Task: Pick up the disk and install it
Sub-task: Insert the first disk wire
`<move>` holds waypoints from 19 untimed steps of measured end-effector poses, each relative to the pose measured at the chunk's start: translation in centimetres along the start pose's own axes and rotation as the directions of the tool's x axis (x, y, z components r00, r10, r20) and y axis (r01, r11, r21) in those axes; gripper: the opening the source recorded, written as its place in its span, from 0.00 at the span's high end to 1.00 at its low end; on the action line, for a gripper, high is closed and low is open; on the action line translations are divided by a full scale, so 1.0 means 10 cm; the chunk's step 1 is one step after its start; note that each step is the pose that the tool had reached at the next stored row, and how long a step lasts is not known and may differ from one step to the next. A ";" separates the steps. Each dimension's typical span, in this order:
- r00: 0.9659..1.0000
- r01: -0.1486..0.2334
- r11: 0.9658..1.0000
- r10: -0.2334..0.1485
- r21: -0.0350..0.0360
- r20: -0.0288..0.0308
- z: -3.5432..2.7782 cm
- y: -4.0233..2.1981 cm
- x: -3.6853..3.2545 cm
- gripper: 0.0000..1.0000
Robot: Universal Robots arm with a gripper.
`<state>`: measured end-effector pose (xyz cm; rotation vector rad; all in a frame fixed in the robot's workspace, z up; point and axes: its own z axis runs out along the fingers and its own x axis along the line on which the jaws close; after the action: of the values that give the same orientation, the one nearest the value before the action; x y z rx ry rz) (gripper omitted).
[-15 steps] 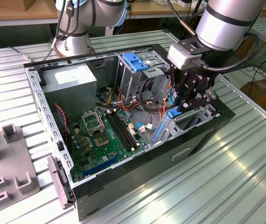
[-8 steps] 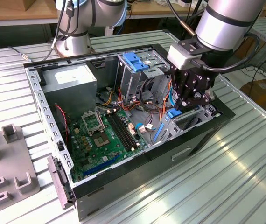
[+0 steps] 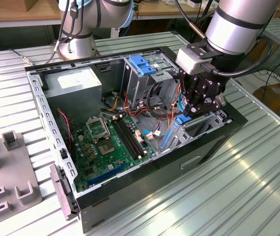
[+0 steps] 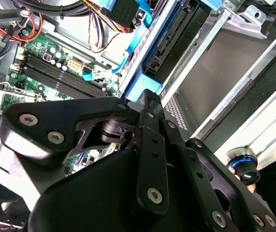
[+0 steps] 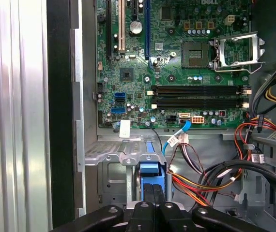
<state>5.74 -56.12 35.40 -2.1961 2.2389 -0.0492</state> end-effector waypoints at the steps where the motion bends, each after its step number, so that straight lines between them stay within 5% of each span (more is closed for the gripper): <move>1: 1.000 0.000 1.000 0.000 0.000 0.000 0.001 0.000 0.000 0.89; 19: 1.000 0.002 1.000 -0.002 0.000 0.000 0.002 -0.134 -0.001 0.89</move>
<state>7.09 -56.13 35.41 -2.1984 2.2367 -0.0499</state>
